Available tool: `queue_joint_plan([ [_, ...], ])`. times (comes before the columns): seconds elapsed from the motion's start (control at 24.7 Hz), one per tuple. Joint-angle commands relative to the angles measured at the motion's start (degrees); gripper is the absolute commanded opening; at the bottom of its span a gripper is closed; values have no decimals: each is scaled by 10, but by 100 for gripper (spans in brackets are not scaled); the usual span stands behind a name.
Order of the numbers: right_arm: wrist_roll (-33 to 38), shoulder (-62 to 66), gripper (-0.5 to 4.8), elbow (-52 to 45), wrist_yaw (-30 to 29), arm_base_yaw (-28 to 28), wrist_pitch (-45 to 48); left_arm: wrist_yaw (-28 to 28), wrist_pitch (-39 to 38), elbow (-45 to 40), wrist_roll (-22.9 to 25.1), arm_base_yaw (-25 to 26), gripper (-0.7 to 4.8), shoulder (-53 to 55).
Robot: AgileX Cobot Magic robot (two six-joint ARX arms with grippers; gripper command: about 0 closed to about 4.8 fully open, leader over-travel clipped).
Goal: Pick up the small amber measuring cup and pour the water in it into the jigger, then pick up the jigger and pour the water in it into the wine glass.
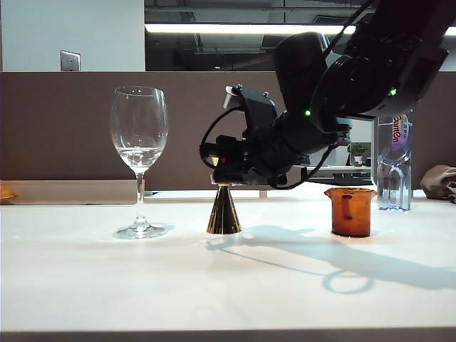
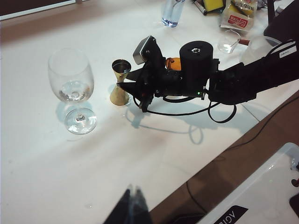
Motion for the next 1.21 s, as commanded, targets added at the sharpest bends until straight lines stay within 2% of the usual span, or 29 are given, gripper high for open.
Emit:
queue_joint_plan([
  [0.04,0,4,179,16,-3,2,5,0,7,1,3,0,-2,0],
  [0.57,0,37,174,41,-11,2,-6,0,7,1,3,0,-2,0],
  [0.65,0,37,147,41,-11,1,-6,0,7,1,3,0,-2,0],
  [0.97,0,40,141,41,-11,0,-2,0,7,1,3,0,-2,0],
  [1.09,0,41,94,41,-11,0,-3,0,7,1,3,0,-2,0],
  [1.21,0,42,94,41,-11,0,-2,0,7,1,3,0,-2,0],
])
